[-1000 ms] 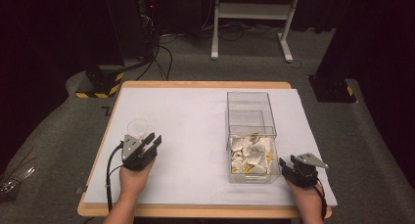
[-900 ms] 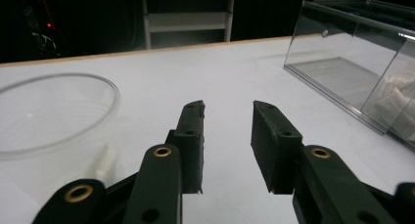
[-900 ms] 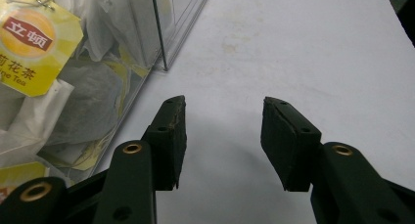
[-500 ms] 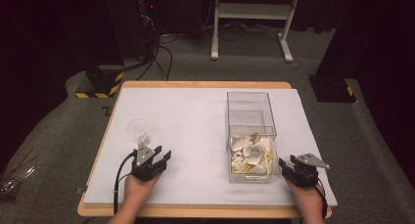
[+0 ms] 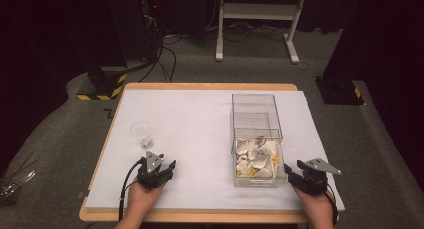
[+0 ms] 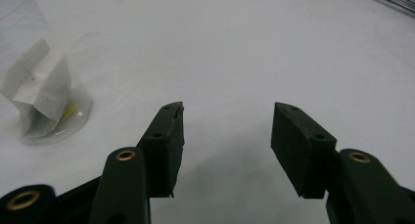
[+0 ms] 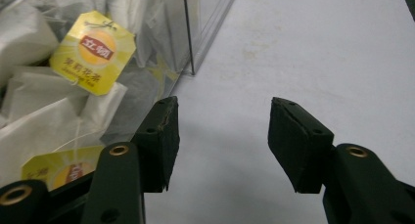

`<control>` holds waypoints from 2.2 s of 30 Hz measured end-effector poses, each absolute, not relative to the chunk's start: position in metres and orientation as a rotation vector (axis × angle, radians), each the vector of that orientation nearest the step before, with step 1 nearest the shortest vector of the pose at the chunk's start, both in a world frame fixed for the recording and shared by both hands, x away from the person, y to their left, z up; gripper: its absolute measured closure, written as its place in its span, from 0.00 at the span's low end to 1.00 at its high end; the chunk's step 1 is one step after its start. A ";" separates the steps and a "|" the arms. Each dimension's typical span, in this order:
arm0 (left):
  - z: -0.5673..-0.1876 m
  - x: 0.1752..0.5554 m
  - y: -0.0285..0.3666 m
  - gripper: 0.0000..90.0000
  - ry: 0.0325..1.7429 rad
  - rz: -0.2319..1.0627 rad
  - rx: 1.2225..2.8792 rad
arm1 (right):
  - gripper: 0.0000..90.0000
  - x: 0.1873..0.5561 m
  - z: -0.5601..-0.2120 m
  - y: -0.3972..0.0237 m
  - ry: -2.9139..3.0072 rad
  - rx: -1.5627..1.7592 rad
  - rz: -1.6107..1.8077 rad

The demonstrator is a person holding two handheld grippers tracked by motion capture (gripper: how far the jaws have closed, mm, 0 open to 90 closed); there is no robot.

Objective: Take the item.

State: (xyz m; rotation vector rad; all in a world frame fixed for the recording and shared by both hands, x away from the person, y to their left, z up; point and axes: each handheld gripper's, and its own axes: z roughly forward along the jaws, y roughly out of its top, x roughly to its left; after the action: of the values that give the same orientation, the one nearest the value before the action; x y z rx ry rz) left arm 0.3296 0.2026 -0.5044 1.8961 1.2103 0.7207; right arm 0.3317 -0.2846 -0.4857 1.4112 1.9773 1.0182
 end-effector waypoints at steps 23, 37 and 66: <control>-0.505 0.333 0.204 0.50 1.236 0.694 1.897 | 0.37 0.275 -0.482 -0.293 2.083 1.384 1.026; -0.505 0.333 0.204 0.50 1.238 0.684 1.898 | 0.34 0.269 -0.483 -0.269 2.138 1.327 1.067; -0.505 0.334 0.205 0.50 1.244 0.667 1.888 | 0.32 0.286 -0.476 -0.241 2.159 1.263 1.122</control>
State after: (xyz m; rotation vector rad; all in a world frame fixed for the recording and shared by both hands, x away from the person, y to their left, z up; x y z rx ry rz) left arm 0.3337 0.2054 -0.5052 1.8880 1.2440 0.6671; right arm 0.2861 -0.2405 -0.4765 1.2626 2.1591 1.1215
